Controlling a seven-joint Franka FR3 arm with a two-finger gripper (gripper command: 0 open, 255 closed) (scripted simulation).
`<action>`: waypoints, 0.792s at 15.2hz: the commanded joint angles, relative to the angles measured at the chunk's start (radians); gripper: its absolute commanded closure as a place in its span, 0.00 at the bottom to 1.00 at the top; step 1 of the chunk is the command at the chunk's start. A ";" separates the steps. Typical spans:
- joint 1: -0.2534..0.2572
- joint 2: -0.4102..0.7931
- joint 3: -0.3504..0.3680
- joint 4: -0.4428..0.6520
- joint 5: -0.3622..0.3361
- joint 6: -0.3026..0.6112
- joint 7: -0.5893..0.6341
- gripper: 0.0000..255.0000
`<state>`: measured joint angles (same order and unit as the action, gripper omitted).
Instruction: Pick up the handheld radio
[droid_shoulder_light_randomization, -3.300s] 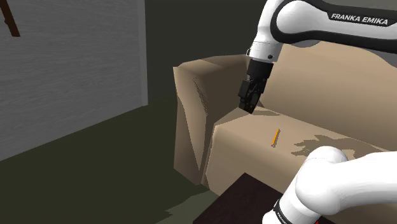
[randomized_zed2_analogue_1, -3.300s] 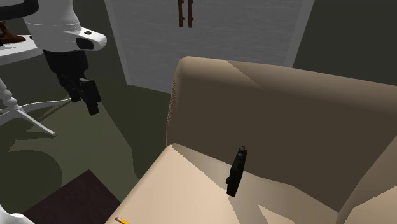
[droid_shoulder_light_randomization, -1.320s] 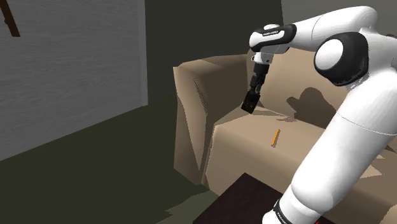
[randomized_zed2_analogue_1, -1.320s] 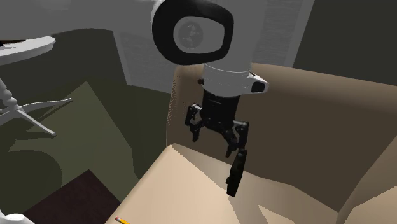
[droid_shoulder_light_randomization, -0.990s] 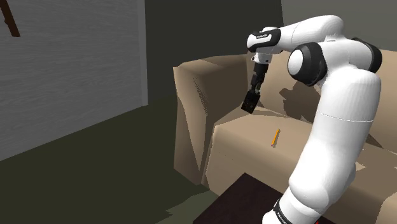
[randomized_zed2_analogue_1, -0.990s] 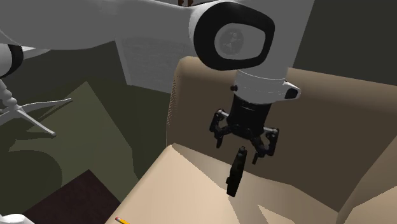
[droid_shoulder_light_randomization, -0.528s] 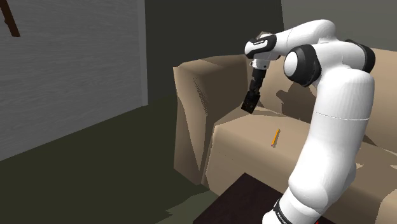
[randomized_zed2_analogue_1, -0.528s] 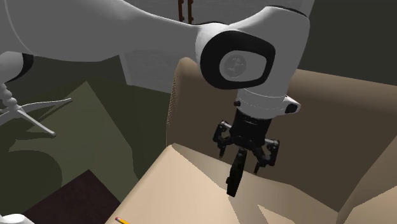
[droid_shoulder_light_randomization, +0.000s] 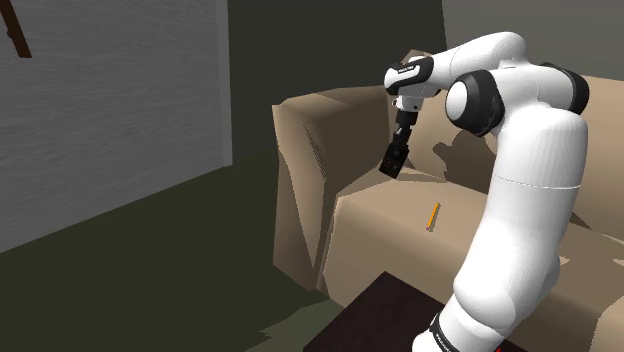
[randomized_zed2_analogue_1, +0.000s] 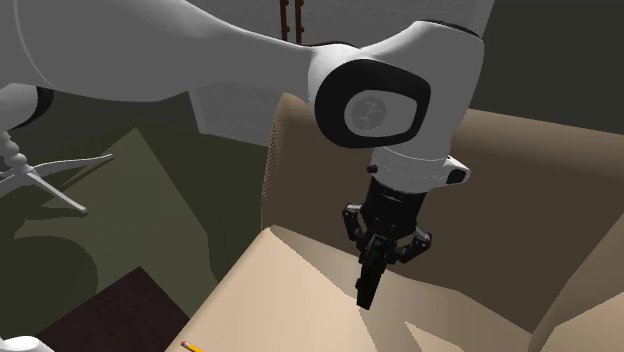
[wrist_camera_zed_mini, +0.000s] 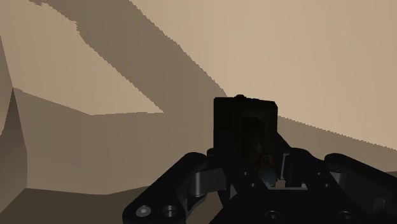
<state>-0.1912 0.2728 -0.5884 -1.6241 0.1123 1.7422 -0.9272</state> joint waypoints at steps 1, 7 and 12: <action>0.000 0.001 0.000 -0.001 0.000 0.000 0.000 1.00; -0.002 -0.003 -0.002 0.037 -0.003 -0.040 0.000 1.00; -0.007 -0.004 -0.004 0.103 -0.004 -0.107 0.000 1.00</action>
<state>-0.1970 0.2688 -0.5921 -1.5353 0.1083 1.6494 -0.9264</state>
